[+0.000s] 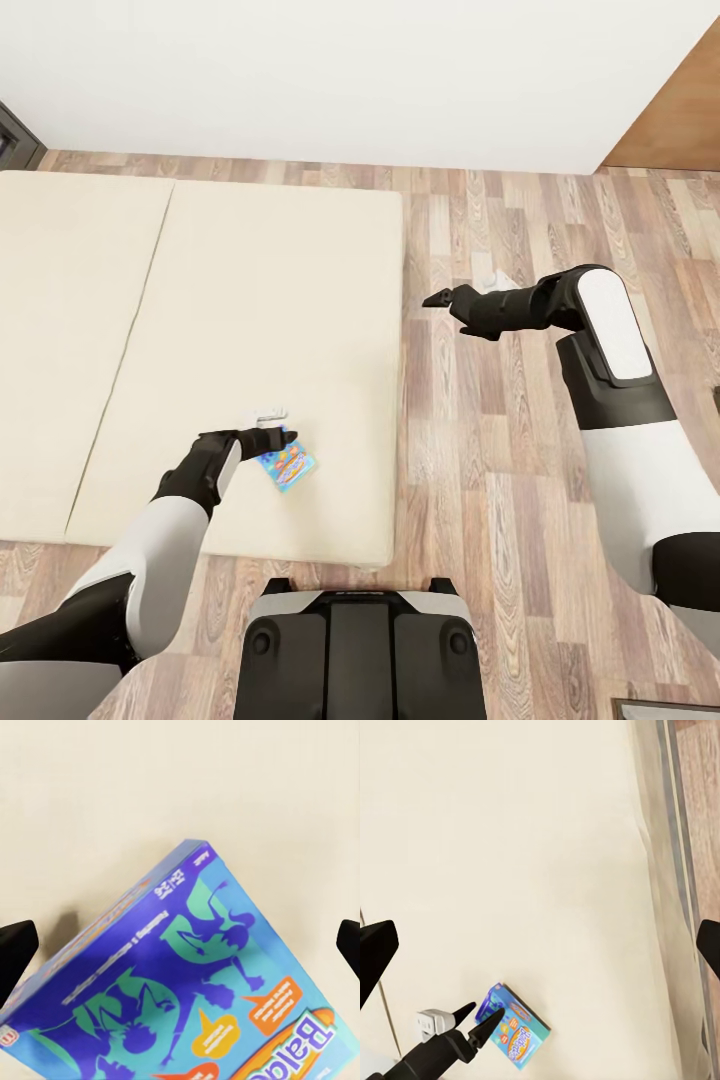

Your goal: Put all the toys in the child's room - the three board games (two on the bed and one on the table), the two jigsaw puzzles on the table, and the tennis ball on the table - inside the toy box on the table in the child's room.

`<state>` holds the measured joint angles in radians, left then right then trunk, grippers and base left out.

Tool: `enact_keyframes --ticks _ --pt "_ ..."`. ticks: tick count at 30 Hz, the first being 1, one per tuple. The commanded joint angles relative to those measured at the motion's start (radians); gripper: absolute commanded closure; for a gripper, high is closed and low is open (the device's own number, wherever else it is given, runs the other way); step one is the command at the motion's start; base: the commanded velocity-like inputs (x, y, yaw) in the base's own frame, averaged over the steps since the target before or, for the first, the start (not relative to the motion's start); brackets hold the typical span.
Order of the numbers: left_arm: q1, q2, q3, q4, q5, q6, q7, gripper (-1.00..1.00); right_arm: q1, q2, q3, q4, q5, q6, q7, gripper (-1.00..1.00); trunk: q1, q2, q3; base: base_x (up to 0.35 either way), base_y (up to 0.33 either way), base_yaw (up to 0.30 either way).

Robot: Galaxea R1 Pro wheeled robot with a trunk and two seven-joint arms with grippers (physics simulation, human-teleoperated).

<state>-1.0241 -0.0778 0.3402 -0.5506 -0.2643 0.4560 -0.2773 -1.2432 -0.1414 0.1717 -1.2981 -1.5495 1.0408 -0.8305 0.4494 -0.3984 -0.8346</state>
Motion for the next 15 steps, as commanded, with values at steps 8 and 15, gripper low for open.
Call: enact_keyframes --ticks 8,15 --pt "-0.001 0.001 0.024 -0.002 -0.011 0.007 -0.001 -1.00 -0.001 0.000 0.002 0.000 -0.009 0.001 -0.010 -1.00 0.001 -0.002 -0.001 0.000 0.000 0.000" --pt "-0.001 0.001 0.032 -0.002 -0.013 0.007 0.002 -1.00 -0.002 0.000 0.002 0.000 -0.009 0.001 -0.010 -1.00 0.001 -0.002 -0.001 0.000 0.000 0.000"
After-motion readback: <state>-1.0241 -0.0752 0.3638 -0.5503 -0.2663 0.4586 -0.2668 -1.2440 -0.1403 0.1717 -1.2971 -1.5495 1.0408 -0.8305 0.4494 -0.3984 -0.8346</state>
